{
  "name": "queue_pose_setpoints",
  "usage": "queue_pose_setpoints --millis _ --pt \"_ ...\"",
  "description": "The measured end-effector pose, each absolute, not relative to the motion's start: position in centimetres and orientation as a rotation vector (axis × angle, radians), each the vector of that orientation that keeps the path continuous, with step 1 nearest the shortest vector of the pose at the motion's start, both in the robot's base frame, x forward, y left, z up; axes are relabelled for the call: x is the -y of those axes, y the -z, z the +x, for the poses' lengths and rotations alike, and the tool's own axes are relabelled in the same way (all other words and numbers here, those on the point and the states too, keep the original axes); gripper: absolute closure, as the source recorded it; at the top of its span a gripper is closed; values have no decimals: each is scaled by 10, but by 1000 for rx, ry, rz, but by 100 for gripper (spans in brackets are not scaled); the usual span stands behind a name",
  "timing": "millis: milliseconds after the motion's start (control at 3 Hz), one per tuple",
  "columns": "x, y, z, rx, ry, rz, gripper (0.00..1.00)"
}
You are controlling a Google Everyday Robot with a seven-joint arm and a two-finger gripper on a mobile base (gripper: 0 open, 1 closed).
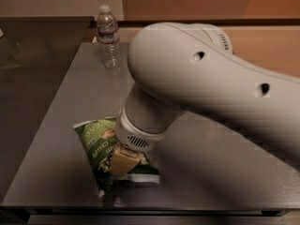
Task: Move green jalapeno chip bag near water bottle
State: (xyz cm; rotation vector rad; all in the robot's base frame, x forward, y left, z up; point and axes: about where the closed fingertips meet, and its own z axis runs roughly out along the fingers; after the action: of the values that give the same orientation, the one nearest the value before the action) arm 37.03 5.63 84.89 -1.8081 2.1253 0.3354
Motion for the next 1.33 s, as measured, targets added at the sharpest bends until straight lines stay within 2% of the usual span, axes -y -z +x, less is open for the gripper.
queue_pose_setpoints --millis 333,667,1333 --pt "-57 -873 387 -2084 -318 -1778 88" --pt "-59 -901 415 -2031 -281 -1744 100" --pt "-56 -933 492 -1951 -228 -1689 100"
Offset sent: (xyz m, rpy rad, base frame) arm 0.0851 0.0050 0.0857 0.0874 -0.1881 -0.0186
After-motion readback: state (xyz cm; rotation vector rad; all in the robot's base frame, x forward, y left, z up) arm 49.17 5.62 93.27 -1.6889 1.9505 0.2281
